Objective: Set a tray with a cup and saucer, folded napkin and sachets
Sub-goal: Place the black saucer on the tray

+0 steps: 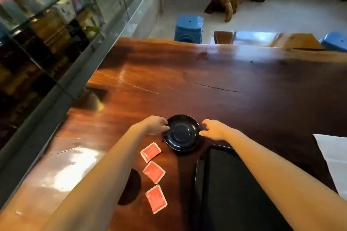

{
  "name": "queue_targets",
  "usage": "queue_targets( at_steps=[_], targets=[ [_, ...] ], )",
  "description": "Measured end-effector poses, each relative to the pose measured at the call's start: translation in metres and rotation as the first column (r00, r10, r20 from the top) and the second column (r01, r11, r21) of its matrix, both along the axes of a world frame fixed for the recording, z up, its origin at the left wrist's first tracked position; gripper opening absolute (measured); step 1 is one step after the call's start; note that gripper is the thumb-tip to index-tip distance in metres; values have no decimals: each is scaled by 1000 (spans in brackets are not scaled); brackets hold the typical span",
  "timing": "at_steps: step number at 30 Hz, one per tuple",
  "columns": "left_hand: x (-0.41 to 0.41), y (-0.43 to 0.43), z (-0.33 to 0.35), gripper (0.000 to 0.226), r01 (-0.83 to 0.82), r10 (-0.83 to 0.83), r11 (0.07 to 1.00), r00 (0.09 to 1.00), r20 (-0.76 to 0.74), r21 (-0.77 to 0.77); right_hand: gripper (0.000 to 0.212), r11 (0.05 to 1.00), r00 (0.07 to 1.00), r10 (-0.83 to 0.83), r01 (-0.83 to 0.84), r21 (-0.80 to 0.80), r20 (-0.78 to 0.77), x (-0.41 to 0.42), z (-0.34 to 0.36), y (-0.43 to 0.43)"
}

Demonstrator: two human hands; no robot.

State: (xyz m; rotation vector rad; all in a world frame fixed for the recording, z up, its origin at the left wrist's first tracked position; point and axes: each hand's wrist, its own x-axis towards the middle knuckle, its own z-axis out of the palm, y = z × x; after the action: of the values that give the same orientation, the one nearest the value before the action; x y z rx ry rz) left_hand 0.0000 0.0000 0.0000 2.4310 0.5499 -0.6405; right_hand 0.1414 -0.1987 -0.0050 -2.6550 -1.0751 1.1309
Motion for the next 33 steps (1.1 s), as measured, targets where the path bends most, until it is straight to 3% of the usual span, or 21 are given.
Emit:
queue_targets(
  at_steps=[6,13,17,19,25,29,33],
  targets=[
    [-1,7,-44,48,-173,173,985,985,1,8,55,998,998,-66,66,-3,9,7,-37,12],
    [-4,-2,-82,47,-317,324,946,924,205,-65,50,978,984,-173,167,128,38,5,-73,22],
    [-7,-11,-90,47,-528,585,799,794,168,-286,43,915,940,-332,340,219,-72,6,-83,27],
    [-5,-13,-91,47,-579,644,748,750,148,-324,41,891,919,-374,393,229,-123,7,-85,28],
    [1,-21,-80,49,-619,699,696,700,145,-364,37,844,866,-443,490,218,-232,13,-81,21],
    [10,-30,-61,48,-589,662,741,723,198,-324,36,793,818,-491,562,234,-299,16,-65,5],
    [19,-47,-36,50,-563,670,724,712,210,-399,35,738,770,-513,622,262,-380,19,-34,-18]
  ],
)
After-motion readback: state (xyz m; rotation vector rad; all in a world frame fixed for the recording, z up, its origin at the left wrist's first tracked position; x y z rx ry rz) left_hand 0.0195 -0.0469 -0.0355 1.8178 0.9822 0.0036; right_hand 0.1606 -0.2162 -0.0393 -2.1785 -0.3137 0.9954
